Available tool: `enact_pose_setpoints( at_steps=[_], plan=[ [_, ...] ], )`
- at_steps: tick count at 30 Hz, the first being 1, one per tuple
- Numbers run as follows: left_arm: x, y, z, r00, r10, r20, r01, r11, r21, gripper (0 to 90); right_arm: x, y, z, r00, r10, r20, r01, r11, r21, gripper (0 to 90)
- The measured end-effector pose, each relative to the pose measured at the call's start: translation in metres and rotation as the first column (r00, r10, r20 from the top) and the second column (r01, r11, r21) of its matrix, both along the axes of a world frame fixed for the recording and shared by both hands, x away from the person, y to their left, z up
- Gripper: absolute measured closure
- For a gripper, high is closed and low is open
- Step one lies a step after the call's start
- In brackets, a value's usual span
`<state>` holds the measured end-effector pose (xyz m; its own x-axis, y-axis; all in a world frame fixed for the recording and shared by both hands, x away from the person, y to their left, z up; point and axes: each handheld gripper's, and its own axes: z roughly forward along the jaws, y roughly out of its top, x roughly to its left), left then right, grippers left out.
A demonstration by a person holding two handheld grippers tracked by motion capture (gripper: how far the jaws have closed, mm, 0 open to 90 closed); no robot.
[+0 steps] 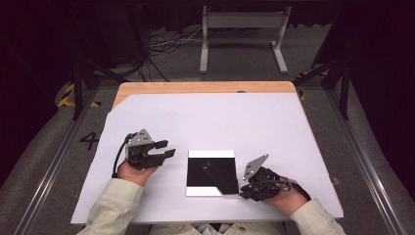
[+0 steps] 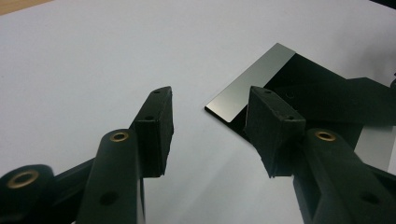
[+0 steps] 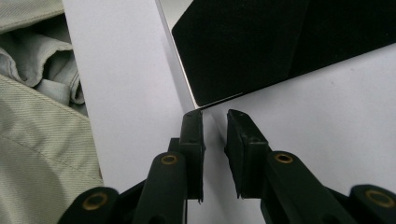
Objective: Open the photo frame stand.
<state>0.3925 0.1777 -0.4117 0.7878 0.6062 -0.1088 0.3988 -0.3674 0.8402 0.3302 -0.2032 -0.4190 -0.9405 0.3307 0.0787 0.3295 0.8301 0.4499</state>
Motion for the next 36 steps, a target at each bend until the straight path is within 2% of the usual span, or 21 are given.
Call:
enact_pose_setpoints(
  at_steps=[7,11,16,23,31,36],
  plan=[
    [0.001,0.0,-0.002,1.0,0.0,0.001,0.0,1.0,0.006,52.3,-0.001,0.003,-0.001,0.9999,0.014,-0.008,-0.014,1.0,-0.001,79.3],
    [0.0,0.0,-0.002,1.0,-0.001,-0.001,0.001,1.0,0.009,52.7,-0.003,0.005,0.001,0.9997,0.018,-0.014,-0.018,1.0,0.012,85.9],
    [0.001,-0.001,-0.003,1.0,-0.002,0.002,0.002,0.9999,0.012,52.6,-0.004,0.004,0.003,0.9999,0.012,-0.003,-0.012,1.0,0.013,87.5],
    [0.002,-0.001,-0.003,1.0,0.001,0.005,-0.001,0.9999,0.016,52.6,-0.005,0.002,0.012,0.9999,0.01,0.012,-0.01,0.999,0.05,87.9],
    [0.001,-0.001,-0.004,1.0,0.004,-0.006,-0.004,0.9998,0.017,53.0,-0.009,0.003,0.03,0.995,-0.004,0.1,-0.008,0.993,0.115,89.7],
    [0.002,-0.001,-0.005,0.9999,0.003,-0.012,-0.002,0.9998,0.018,53.0,-0.008,0.004,0.038,0.993,-0.02,0.116,0.0,0.987,0.162,89.9]
  ],
)
